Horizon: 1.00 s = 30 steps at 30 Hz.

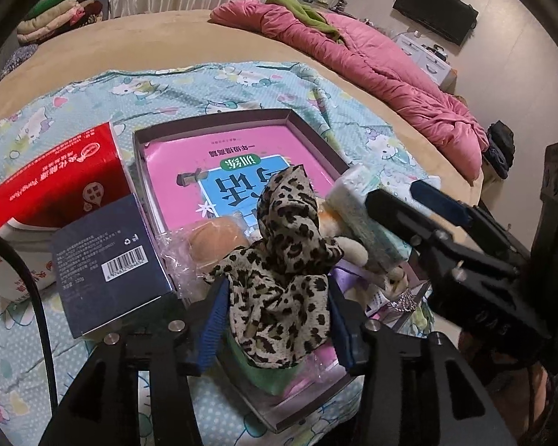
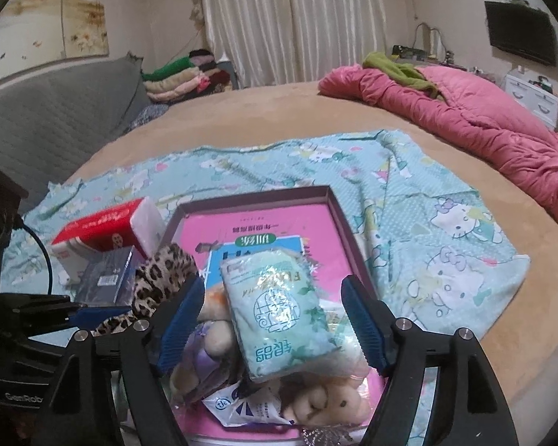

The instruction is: Organize soft objects

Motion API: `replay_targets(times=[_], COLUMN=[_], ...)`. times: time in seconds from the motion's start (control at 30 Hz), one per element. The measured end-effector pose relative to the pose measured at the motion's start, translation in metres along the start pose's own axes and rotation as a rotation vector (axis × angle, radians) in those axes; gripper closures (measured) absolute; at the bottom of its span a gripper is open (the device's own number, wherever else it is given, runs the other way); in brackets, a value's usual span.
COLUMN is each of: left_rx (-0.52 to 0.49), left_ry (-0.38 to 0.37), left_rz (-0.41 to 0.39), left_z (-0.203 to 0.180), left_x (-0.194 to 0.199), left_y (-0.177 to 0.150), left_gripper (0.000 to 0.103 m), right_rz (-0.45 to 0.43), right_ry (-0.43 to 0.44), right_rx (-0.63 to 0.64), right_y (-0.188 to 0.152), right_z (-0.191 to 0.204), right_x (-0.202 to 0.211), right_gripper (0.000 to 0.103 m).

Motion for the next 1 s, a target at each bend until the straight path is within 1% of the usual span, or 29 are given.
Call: replay_targets(times=[0.17, 0.3, 0.47, 0.7, 0.8, 0.83, 0.87, 1.0], left_rx=[-0.023, -0.044, -0.053, -0.05, -0.05, -0.053, -0.055, -0.052], left_ry=[0.007, 0.009, 0.003, 0.016, 0.041, 0.047, 0.055, 0.079], left_rz=[-0.008, -0.022, -0.032, -0.057, -0.069, -0.067, -0.067, -0.086], left_z=[-0.004, -0.008, -0.011, -0.011, -0.01, -0.01, -0.009, -0.006], left_x=[0.007, 0.013, 0.021, 0.042, 0.055, 0.058, 0.061, 0.078], left_y=[0.0, 0.001, -0.001, -0.005, -0.008, -0.009, -0.01, -0.015], left_gripper=[0.044, 0.04, 0.038, 0.036, 0.027, 0.022, 0.02, 0.02], right_rz=[-0.033, -0.049, -0.068, -0.065, -0.046, -0.042, -0.042, -0.076], right_ry=[-0.03, -0.036, -0.04, -0.051, -0.043, -0.045, -0.047, -0.068], right_rx=[-0.023, -0.061, -0.089, -0.117, -0.142, -0.147, -0.151, -0.136], right_y=[0.007, 0.013, 0.017, 0.017, 0.016, 0.015, 0.015, 0.018], right_z=[-0.005, -0.008, -0.011, -0.006, 0.0, 0.002, 0.005, 0.019], right_x=[0.017, 0.031, 0.046, 0.065, 0.074, 0.076, 0.08, 0.1], right_gripper=[0.025, 0.025, 0.025, 0.025, 0.025, 0.024, 0.024, 0.024])
Point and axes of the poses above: each gripper's, at about its wrist camera, not at the fingertips, and x roughly against the way its jaws point, z to its left, y to its top, the point moved 4 cm from there along -x, roughly the way its jaws point, and after that the axes turned 6 degrees about -z, right-handed, at the moved point
